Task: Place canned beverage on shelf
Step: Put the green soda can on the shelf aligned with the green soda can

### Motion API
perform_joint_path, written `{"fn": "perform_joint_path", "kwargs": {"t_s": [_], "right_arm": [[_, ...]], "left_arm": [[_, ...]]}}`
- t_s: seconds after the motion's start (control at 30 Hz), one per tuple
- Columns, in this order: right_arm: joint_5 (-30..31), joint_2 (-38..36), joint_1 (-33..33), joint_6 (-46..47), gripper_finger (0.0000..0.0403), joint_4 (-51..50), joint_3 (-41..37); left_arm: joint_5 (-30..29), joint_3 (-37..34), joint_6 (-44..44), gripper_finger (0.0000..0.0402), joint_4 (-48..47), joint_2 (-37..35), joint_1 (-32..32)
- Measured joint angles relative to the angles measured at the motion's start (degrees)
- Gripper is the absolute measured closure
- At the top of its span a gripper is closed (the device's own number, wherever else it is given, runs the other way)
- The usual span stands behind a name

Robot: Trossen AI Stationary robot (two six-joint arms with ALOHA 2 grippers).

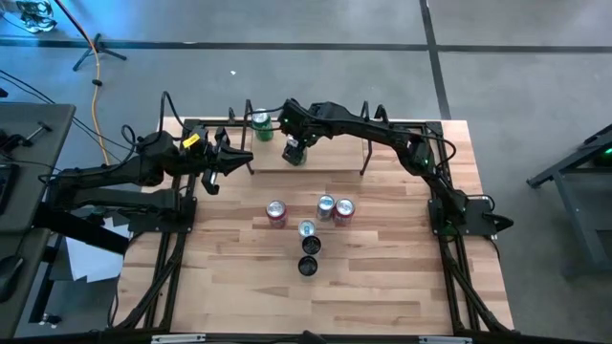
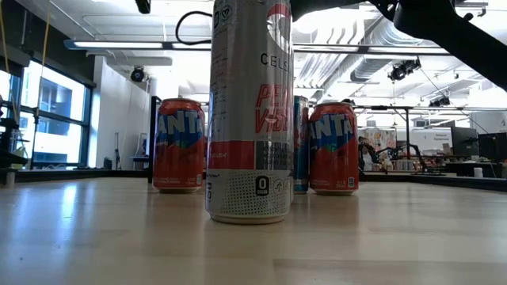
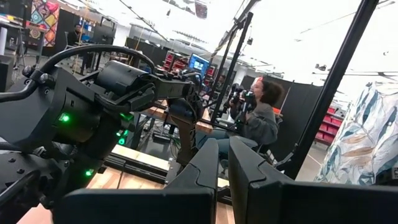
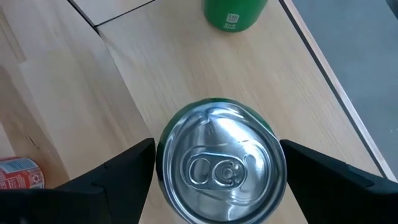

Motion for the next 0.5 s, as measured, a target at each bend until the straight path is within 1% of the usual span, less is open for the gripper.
{"fn": "perform_joint_path", "kwargs": {"t_s": [0.23, 0.3, 0.43, 0.5], "right_arm": [[-0.03, 0.0, 0.0, -1.73, 0.0071, 0.19, 0.0], [-0.27, -0.02, 0.0, -1.75, 0.0064, 0.18, 0.0], [-2.81, -0.52, -0.04, -2.03, 0.0042, 0.36, 0.0], [-2.55, -0.94, -0.02, -2.65, 0.0028, 0.8, 0.0]], "left_arm": [[0.0, 0.0, -0.99, 0.0402, 0.03, 0.0, 0.0], [0.0, 0.0, -1.51, 0.0401, 0.04, 0.0, 0.0], [0.0, 0.0, -1.51, 0.0401, 0.05, 0.0, 0.0], [0.0, 0.0, -1.53, 0.0402, 0.06, 0.0, 0.0]]}}
